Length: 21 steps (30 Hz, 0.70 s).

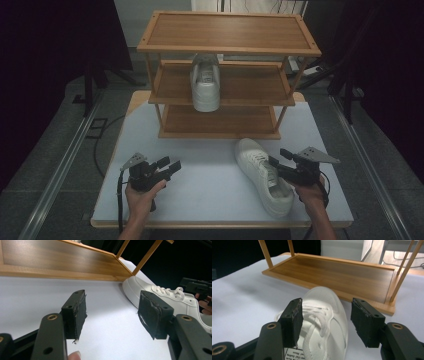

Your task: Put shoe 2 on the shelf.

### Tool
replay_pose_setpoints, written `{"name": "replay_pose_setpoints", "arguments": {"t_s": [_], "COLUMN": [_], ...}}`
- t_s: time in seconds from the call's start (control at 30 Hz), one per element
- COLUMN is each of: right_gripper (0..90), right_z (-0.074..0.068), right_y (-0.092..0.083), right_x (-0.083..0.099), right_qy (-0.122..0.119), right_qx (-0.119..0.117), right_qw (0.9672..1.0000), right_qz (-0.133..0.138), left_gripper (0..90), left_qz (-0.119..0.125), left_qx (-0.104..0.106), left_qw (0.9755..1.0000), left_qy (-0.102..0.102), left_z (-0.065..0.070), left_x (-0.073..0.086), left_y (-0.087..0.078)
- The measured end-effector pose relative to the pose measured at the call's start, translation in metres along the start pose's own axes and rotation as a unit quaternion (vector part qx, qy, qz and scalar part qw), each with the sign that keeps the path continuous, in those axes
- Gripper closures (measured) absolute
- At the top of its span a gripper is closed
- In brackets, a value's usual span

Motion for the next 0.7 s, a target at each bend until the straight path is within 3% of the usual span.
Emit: {"name": "replay_pose_setpoints", "arguments": {"t_s": [0.3,0.4,0.53,0.63,0.7], "right_gripper": [44.0,45.2,47.4,48.4,54.3], "right_z": [0.003,0.001,0.002,0.004,0.003], "right_y": [0.007,0.008,0.018,0.023,0.024], "right_x": [0.010,0.012,0.025,0.026,0.026], "right_qy": [0.007,-0.001,-0.028,-0.020,-0.023], "right_qx": [-0.007,-0.011,0.005,-0.003,-0.009], "right_qw": [0.9997,0.9993,0.9967,0.9972,0.9974], "right_qz": [-0.022,-0.034,-0.076,-0.072,-0.068], "left_gripper": [39.0,38.9,38.9,38.9,39.0], "left_qz": [0.001,0.001,-0.002,-0.003,-0.005], "left_qx": [0.000,0.001,0.000,0.000,0.000], "left_qw": [1.0000,1.0000,1.0000,1.0000,1.0000], "left_qy": [0.000,0.002,0.006,0.005,0.004], "left_z": [0.000,0.001,0.003,0.002,0.002], "left_x": [-0.001,0.000,0.000,0.002,0.002], "left_y": [-0.001,-0.001,0.000,0.001,0.002]}}
Point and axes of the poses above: each handheld gripper's, and its own axes: y roughly forward along the jaws, x roughly out of its underside, z roughly to its right, the point moved 7 cm from there along y, roughly forward along the jaws, and after that the axes turned 2 degrees about -x, right-handed, at the moved point
